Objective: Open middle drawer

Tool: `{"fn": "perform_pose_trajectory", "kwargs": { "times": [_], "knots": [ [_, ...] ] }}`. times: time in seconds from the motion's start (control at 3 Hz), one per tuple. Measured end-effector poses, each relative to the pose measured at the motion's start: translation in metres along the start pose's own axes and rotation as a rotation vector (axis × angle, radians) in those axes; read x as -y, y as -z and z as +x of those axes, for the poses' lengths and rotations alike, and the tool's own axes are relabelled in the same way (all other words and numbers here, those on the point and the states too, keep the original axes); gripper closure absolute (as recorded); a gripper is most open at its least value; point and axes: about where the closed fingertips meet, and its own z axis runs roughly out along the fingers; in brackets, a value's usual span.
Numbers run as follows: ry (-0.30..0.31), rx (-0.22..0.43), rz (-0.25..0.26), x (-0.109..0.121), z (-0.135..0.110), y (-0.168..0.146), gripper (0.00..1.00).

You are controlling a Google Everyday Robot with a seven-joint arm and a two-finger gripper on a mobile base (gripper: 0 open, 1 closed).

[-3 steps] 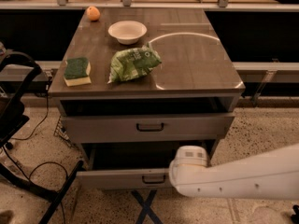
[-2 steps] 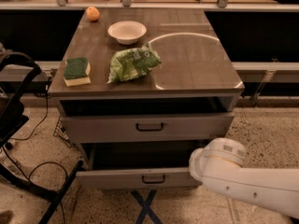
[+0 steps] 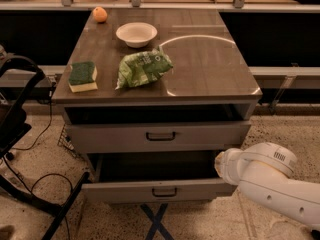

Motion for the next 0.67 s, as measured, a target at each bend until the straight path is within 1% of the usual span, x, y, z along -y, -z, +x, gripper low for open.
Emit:
{"fn": "perform_pose_trajectory", "kwargs": {
  "times": [0.33,0.67],
  "knots": [
    [0.000,0.000,0.000,0.000,0.000,0.000,1.00],
    [0.014,-0.002,-0.015,-0.003,-0.001,-0.016,1.00]
  ]
}}
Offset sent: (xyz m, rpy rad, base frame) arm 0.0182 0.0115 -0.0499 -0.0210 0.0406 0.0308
